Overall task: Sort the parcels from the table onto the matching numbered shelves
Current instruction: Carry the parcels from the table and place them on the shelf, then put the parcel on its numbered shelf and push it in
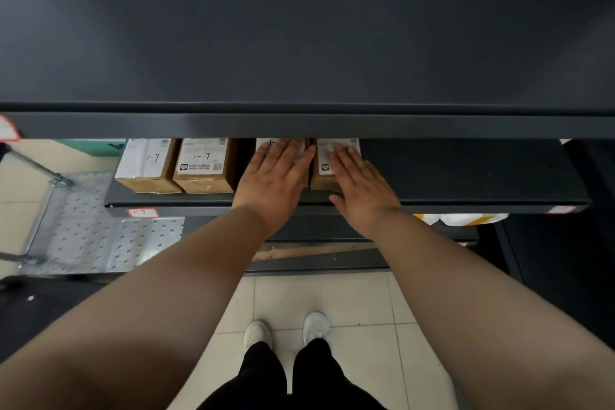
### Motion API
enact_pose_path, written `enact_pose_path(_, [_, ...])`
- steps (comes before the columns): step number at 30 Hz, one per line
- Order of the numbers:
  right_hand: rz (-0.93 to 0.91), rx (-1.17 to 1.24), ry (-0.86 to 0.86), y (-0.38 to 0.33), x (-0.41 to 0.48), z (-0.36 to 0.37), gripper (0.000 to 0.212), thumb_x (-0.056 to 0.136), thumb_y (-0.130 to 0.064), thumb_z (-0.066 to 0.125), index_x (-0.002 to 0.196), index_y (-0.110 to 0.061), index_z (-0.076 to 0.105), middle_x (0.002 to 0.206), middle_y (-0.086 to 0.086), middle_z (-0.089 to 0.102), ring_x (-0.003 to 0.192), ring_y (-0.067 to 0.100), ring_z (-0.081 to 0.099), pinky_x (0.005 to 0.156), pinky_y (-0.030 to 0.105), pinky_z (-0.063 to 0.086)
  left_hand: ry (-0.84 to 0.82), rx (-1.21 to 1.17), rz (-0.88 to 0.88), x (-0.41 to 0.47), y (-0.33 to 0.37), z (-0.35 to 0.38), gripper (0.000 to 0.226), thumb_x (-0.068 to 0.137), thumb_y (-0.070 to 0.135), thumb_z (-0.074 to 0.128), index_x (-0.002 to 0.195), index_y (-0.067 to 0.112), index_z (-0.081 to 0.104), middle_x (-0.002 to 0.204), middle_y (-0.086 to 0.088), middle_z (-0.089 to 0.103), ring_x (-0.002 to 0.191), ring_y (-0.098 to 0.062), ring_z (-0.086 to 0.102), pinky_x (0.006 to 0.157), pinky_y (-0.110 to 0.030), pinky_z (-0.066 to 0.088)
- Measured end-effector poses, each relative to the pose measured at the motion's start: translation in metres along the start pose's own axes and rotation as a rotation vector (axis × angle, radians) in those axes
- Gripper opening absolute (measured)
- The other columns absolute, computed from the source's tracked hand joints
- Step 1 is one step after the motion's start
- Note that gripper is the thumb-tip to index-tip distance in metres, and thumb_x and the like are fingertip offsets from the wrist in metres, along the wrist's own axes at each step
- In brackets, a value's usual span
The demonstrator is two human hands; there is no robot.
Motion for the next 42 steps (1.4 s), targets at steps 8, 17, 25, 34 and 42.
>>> enact_pose_path(8, [-0.002, -0.059, 0.003, 0.001, 0.007, -0.01, 0.074, 0.101, -0.041, 0.032, 0.15, -0.02, -0.019, 0.158, -0.002, -0.023, 0.145, 0.012, -0.021, 0.113, 0.03, -0.017, 0.051, 0.0, -0.016, -0.005, -0.001, -0.009, 0.064, 0.102, 0.042, 0.019, 0.151, 0.021, -0.015, 0.162, -0.003, -0.001, 0.148, -0.022, -0.005, 0.117, -0.04, -0.015])
enact_pose_path(17, [-0.017, -0.038, 0.057, -0.001, -0.049, -0.013, 0.069, 0.102, -0.045, 0.026, 0.143, -0.021, -0.024, 0.152, -0.002, -0.031, 0.141, 0.012, -0.027, 0.116, 0.031, -0.015, 0.079, -0.02, -0.012, -0.062, 0.012, -0.004, 0.066, 0.095, 0.047, 0.015, 0.151, 0.017, -0.003, 0.161, -0.007, 0.003, 0.148, -0.024, 0.005, 0.118, -0.044, 0.001])
enact_pose_path(25, [0.001, -0.077, 0.028, -0.009, -0.085, -0.002, 0.065, 0.102, -0.047, 0.019, 0.139, -0.02, -0.026, 0.152, 0.0, -0.03, 0.144, 0.015, -0.024, 0.117, 0.033, -0.015, -0.033, -0.007, -0.059, -0.085, 0.015, -0.002, 0.061, 0.101, 0.048, 0.013, 0.139, 0.023, -0.028, 0.154, 0.0, -0.028, 0.144, -0.018, -0.025, 0.118, -0.043, -0.014])
enact_pose_path(34, [0.211, -0.131, 0.113, -0.034, -0.122, -0.027, 0.067, 0.101, -0.049, 0.016, 0.149, -0.018, -0.019, 0.157, 0.001, -0.026, 0.144, 0.015, -0.024, 0.118, 0.034, -0.014, -0.013, 0.041, 0.184, -0.088, 0.021, -0.026, 0.063, 0.101, 0.048, 0.015, 0.15, 0.023, -0.016, 0.161, 0.001, -0.015, 0.146, -0.016, -0.018, 0.12, -0.043, -0.009])
enact_pose_path(42, [0.55, -0.122, 0.176, -0.061, -0.221, -0.023, 0.064, 0.094, -0.056, 0.002, 0.152, -0.029, -0.01, 0.16, -0.003, -0.016, 0.145, 0.018, -0.021, 0.118, 0.04, -0.013, -0.004, 0.065, 0.54, -0.107, 0.059, -0.038, 0.062, 0.101, 0.048, 0.016, 0.153, 0.023, -0.009, 0.162, 0.001, -0.01, 0.148, -0.016, -0.013, 0.119, -0.042, -0.009])
Point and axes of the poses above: each hand's wrist, its own x-axis towards the middle knuckle, its own z-axis out of the palm, y = z × x, the point moved 6 cm from there along x, towards the middle knuckle
